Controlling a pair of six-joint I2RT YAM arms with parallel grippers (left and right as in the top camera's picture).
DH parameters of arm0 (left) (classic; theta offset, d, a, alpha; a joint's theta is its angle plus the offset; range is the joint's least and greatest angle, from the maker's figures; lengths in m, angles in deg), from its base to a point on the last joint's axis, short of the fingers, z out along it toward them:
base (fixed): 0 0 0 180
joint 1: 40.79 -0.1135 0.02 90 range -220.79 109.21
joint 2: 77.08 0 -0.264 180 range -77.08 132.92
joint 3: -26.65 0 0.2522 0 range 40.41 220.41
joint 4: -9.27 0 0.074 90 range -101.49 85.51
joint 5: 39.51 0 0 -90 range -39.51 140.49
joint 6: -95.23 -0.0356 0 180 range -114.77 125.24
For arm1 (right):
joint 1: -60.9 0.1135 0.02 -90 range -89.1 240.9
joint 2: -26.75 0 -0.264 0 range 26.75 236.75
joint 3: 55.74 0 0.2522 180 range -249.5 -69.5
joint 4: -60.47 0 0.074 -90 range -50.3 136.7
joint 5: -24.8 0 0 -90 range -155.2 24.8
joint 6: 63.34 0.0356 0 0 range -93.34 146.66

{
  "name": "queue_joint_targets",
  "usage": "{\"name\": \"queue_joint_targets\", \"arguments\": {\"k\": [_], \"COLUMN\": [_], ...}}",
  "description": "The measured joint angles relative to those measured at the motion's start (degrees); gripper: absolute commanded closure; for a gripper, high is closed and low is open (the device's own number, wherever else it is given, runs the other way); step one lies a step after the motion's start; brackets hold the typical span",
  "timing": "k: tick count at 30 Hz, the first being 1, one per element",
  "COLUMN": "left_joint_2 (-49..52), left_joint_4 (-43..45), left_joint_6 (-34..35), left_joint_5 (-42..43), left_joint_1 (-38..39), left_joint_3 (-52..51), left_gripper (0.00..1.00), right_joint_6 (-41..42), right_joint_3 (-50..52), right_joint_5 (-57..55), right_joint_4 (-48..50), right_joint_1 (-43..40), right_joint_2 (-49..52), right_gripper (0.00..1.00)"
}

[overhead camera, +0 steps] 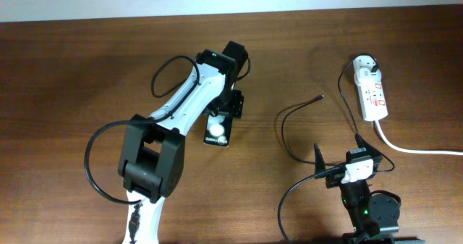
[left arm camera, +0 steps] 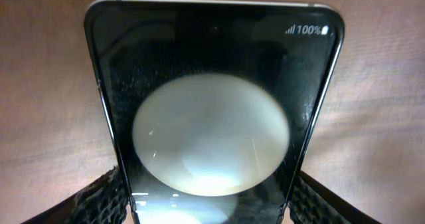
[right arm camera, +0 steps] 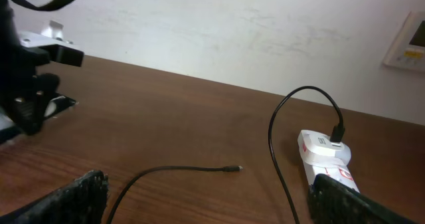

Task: Plug charger to phone and switch on socket
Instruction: 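Lift the phone with the left gripper and tilt it upright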

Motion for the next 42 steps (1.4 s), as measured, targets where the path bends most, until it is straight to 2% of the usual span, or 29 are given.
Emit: {"name": "queue_joint_targets", "arguments": {"k": [4,11,14,21,24,27,29,31,34,38,42], "left_joint_2": [0.52,0.7,-1.2,-21.03,-23.32,-26.36,-28.68,-29.18,-29.27,-29.16,-29.16], "left_joint_4": [-9.79,-27.74,-28.57,-28.85,-28.85,-28.39,-28.44,-23.8,-11.41,-7.26,-6.47], "left_joint_6": [-0.42,-2.21,-3.28,-5.97,-7.34,-7.93,-7.72,-7.48,-7.3,-3.8,1.81], "left_joint_5": [1.07,1.57,2.12,4.11,4.11,4.26,4.39,7.21,15.47,20.94,21.97], "left_joint_1": [0.0,-4.22,-6.75,-7.15,-7.15,-7.15,-7.15,-7.15,-7.15,-7.1,-7.1], "left_joint_3": [8.15,30.62,32.2,32.79,32.65,25.18,15.74,4.98,-9.9,-19.15,-19.76], "left_gripper": [0.4,0.41,0.41,0.4,0.41,0.42,0.43,0.43,0.42,0.42,0.43], "right_joint_6": [0.02,0.0,0.0,0.02,0.0,-0.02,-0.02,0.0,-0.02,0.0,-0.04], "right_joint_3": [0.0,0.0,0.0,0.0,0.0,0.0,0.0,0.0,-0.02,-0.02,-0.02], "right_joint_5": [0.0,0.0,0.0,0.0,0.0,0.0,0.0,0.0,0.0,0.0,0.0], "right_joint_4": [0.02,0.0,0.0,0.02,0.0,0.02,0.0,0.0,0.0,0.0,0.0], "right_joint_1": [0.0,0.0,0.0,0.0,0.0,0.0,0.0,0.0,0.0,0.0,0.0], "right_joint_2": [0.0,-0.04,-0.04,-0.04,-0.04,-0.04,-0.04,0.02,-0.04,-0.04,-0.04], "right_gripper": [0.01,0.01,0.01,0.02,0.01,0.01,0.01,0.01,0.01,0.01,0.01]}}
